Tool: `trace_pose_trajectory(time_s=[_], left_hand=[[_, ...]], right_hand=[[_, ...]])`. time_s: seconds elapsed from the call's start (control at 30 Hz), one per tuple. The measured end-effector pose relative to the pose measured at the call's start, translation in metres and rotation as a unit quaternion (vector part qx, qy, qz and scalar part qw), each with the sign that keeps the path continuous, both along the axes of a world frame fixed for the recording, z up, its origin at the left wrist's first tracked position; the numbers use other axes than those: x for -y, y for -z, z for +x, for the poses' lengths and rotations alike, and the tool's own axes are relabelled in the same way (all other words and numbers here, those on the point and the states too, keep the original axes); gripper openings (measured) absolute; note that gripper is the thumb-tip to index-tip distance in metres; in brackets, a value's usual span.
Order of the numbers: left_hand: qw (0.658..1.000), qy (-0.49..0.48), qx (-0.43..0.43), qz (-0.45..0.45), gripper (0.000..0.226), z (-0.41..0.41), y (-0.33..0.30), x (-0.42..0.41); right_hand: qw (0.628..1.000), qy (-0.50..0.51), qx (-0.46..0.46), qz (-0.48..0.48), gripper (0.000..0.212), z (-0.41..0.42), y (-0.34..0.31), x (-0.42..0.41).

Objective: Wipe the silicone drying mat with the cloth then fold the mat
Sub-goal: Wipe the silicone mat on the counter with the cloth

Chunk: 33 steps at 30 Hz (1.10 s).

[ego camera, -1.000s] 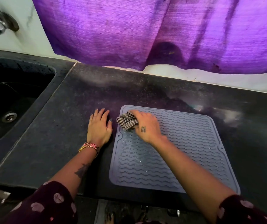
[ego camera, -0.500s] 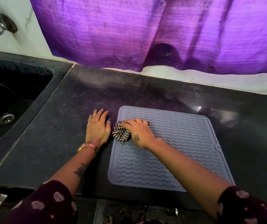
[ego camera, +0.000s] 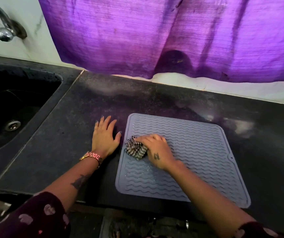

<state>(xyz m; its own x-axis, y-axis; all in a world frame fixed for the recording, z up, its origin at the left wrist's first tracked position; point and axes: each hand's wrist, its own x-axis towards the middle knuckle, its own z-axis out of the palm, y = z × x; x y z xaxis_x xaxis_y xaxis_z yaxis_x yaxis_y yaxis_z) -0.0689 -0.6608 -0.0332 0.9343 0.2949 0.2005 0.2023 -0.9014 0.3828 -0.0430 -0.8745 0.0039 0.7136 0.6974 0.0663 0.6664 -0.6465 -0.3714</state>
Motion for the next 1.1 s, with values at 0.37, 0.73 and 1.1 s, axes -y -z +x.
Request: trace_pose_trajectory(time_s=[0.37,0.73,1.1], left_hand=[[1.0,0.003,0.002,0.02,0.058,-0.012,0.005,0.005],[1.0,0.009,0.017,0.02,0.062,-0.013,0.006,0.006],[1.0,0.001,0.007,0.015,0.06,-0.013,0.005,0.006]], right_hand=[[0.997,0.07,0.031,0.019,0.067,-0.023,0.016,0.006],[0.999,0.046,0.003,-0.018,0.073,-0.039,0.016,-0.001],[0.998,-0.005,0.032,-0.049,0.078,-0.058,0.019,-0.005]])
